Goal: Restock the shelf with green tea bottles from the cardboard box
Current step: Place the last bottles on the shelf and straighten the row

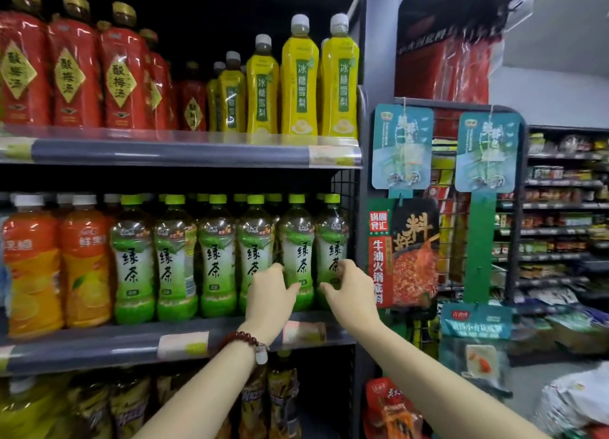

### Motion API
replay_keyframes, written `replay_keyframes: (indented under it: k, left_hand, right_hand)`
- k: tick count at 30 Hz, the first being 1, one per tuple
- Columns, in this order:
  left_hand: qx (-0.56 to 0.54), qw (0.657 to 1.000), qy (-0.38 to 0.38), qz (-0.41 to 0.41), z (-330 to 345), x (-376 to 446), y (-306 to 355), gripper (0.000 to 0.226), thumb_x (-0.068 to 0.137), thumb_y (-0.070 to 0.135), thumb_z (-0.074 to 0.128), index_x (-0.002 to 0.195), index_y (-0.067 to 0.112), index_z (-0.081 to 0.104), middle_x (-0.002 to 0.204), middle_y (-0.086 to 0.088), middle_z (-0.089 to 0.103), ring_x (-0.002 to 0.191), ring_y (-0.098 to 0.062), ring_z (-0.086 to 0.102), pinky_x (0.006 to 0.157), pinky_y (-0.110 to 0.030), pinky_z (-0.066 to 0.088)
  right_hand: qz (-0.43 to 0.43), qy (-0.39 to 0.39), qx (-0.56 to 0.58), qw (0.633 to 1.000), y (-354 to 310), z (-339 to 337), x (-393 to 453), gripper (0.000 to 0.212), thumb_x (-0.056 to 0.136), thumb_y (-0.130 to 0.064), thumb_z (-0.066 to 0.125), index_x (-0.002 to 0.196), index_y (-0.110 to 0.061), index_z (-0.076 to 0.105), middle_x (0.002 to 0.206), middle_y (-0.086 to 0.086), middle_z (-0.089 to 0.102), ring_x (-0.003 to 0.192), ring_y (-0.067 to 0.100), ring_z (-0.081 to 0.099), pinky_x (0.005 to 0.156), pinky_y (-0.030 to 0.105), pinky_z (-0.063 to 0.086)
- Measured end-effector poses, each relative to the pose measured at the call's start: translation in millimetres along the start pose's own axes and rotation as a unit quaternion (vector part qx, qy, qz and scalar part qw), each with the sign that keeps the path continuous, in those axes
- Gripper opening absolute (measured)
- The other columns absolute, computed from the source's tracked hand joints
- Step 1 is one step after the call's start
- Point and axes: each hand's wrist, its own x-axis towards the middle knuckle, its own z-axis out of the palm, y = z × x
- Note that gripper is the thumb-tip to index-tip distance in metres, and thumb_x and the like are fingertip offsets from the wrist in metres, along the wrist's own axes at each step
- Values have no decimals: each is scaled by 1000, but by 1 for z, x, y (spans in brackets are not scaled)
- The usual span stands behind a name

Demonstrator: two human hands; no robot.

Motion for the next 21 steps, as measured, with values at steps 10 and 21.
replay_keyframes:
  k: [10,21]
  left_hand:
    - [-73,995,-33,-53,28,13,0,74,87,34,64,142,-1,29,113,-16,61,96,-28,62,77,-32,52]
    - [-147,982,-26,-116,31,14,7,43,95,16,52,132,1,37,129,-18,53,118,-32,53,96,-38,45]
  right_hand:
    - [64,45,90,993,-6,26,-8,72,97,-23,52,154,-9,9,160,7,22,147,22,25,117,32,24]
    - [142,117,63,981,-14,46,15,62,93,-20,61,145,-7,30,139,14,50,124,28,53,98,39,47]
